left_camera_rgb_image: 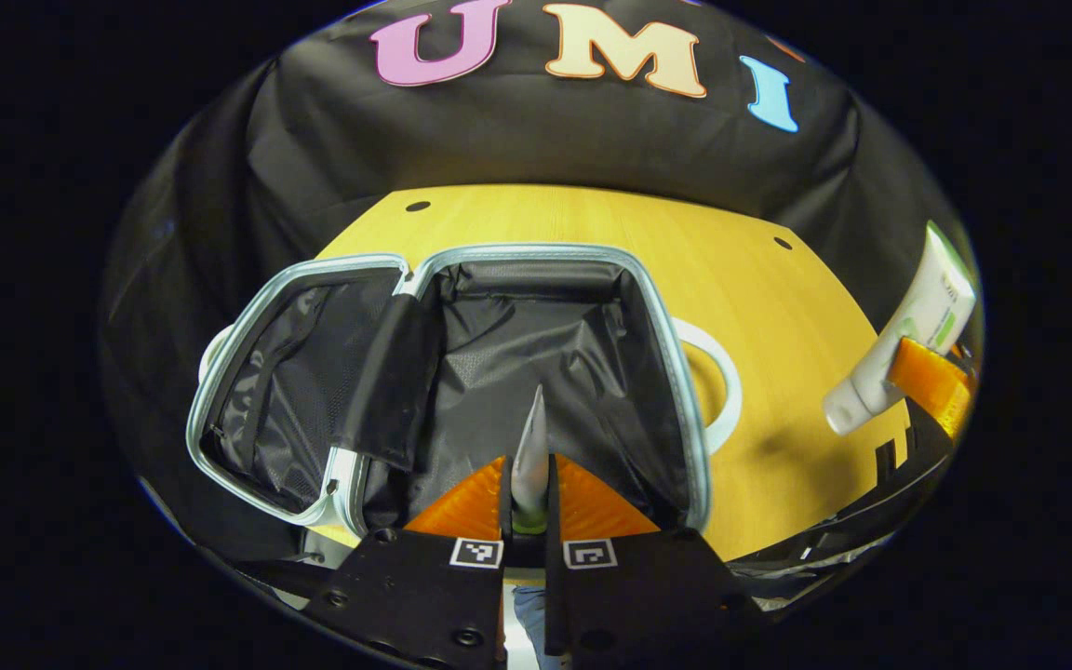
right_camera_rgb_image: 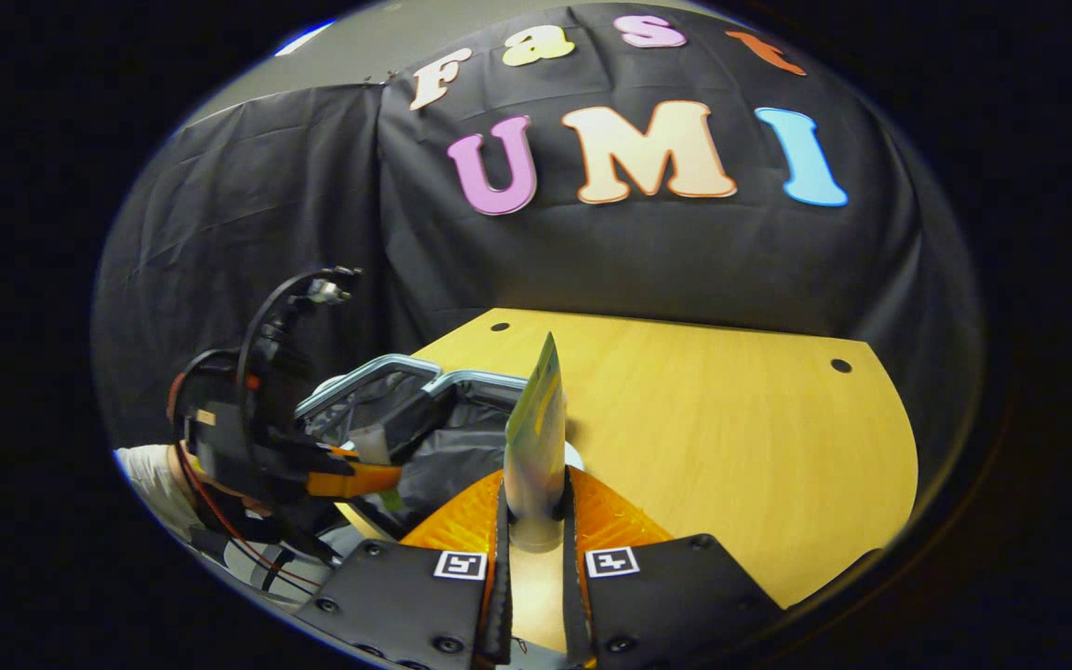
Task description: First open the suitcase, pack the skin care products into it, and then close the suitcase.
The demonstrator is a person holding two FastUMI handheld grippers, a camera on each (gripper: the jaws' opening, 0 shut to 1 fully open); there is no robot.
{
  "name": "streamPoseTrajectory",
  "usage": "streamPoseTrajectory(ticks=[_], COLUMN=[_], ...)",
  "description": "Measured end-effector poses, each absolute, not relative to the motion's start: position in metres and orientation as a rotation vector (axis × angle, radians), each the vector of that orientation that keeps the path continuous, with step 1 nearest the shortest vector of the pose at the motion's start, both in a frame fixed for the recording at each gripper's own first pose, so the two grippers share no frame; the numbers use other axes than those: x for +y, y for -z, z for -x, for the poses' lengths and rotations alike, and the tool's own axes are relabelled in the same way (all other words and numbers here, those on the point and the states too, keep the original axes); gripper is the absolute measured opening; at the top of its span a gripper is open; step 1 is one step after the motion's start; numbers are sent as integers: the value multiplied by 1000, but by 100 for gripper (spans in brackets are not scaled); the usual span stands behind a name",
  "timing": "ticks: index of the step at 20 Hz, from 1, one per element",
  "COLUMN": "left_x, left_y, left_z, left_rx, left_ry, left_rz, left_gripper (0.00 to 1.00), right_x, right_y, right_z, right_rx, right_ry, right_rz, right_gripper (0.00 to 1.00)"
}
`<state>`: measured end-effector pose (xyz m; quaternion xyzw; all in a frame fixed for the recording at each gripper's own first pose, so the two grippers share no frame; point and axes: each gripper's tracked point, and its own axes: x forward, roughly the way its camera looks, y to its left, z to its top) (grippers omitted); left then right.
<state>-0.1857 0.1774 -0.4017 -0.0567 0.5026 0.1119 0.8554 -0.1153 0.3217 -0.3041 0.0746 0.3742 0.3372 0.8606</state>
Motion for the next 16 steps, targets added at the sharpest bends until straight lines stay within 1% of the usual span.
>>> streamPoseTrajectory(ticks=[2, 4, 7, 8, 10, 11, 13, 14, 16], left_x=[184, 189, 193, 194, 198, 204, 217, 228, 251], left_y=[413, 417, 417, 414, 404, 396, 382, 377, 369], left_z=[187, 185, 178, 174, 166, 162, 155, 152, 149], left_rx=[1073, 1057, 1020, 1007, 970, 947, 908, 895, 869], left_ry=[-217, -201, -133, -111, -74, -72, -59, -61, -75], left_rz=[126, 138, 135, 136, 151, 154, 155, 150, 152], left_gripper=[9, 9, 20, 29, 55, 73, 90, 93, 93], right_x=[349, 370, 394, 402, 421, 426, 437, 440, 445], right_y=[308, 312, 323, 328, 343, 355, 375, 383, 402], right_z=[124, 127, 131, 131, 136, 143, 151, 155, 161], right_rx=[814, 830, 850, 866, 923, 965, 1034, 1071, 1136], right_ry=[-754, -768, -758, -756, -745, -731, -697, -681, -643], right_rz=[-156, -139, -130, -137, -139, -136, -123, -120, -112], right_gripper=[24, 24, 24, 24, 24, 24, 24, 24, 24])
